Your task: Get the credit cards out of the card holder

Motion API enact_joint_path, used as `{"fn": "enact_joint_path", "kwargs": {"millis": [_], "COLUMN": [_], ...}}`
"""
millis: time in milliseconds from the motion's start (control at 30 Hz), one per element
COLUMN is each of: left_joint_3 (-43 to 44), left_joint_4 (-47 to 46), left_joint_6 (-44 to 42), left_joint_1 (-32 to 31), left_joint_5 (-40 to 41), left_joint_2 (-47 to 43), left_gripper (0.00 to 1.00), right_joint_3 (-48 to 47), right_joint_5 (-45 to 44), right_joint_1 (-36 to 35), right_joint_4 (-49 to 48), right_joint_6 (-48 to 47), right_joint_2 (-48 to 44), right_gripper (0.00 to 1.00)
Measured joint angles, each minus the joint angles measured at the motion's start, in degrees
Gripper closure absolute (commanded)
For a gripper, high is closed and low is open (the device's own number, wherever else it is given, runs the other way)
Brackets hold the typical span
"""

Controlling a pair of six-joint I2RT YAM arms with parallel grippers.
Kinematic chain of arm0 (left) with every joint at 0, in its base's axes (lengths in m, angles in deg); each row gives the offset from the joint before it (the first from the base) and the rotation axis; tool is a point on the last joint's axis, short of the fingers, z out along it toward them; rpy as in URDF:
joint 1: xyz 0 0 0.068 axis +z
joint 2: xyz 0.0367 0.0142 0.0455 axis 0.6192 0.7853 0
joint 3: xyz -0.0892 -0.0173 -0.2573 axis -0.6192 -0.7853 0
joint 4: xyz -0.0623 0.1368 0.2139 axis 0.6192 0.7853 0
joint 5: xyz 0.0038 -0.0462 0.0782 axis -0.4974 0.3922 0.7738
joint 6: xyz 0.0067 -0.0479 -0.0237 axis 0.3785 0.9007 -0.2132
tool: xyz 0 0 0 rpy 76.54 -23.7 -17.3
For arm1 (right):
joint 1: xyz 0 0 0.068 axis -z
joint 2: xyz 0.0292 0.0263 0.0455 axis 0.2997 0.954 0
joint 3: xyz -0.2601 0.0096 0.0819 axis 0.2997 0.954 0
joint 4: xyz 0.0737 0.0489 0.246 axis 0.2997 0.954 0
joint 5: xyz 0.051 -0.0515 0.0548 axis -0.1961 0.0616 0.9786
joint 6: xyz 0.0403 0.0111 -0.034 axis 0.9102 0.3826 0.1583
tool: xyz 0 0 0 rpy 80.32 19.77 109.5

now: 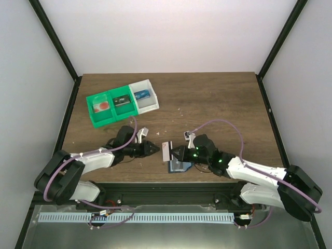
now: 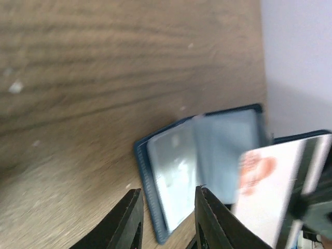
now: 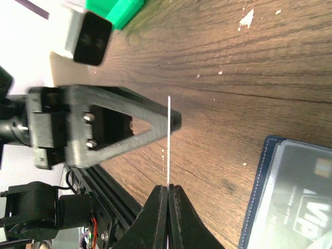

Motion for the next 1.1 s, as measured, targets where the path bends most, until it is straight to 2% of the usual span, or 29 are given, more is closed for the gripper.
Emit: {"fn": "enact_joint_path", "kwargs": {"millis": [200, 300, 400, 533, 633, 833, 1100], "left_joint_3": [3.0, 2.3, 0.1, -4.9, -6.5, -6.0, -4.6], "left_joint_4": [0.6, 1.3, 1.0, -3.4, -4.1, -1.0, 2.5], "left_joint_6": [-2.4, -6.9, -12.3, -19.0, -24.5, -34.4, -44.0], "left_joint_1": [-0.2, -2.7, -6.5, -10.0, -12.3, -16.5, -29.1], "left_joint_5": [1.0, 3.8, 7.8, 11.5, 12.9, 14.7, 23.4], "left_joint_2": [-4.0, -7.3, -14.4, -25.7, -30.5, -31.4, -28.7], "left_gripper": [0.64, 0.59, 0.6, 0.52, 0.52, 0.53, 0.51], "right_joint_3": [-0.2, 1.5, 3.0, 3.1, 3.1, 2.6, 2.6], "right_joint_5": [-1.0, -0.7, 0.2, 1.0, 1.6, 1.9, 2.0], "right_joint_1": [0.0, 0.0, 0.0, 0.0, 0.1, 0.1, 0.4], "right_joint_4": [1.9, 0.0, -1.6, -2.8, -2.8, -0.9, -0.6], "right_joint_6": [3.1, 5.9, 8.8, 11.5, 13.4, 18.6, 21.3], "right_joint_2": [-1.0, -1.6, -1.7, -1.6, -1.5, -2.1, -4.7], "right_gripper": [0.99, 1.0, 1.0, 1.0, 0.99, 0.99, 1.0]}}
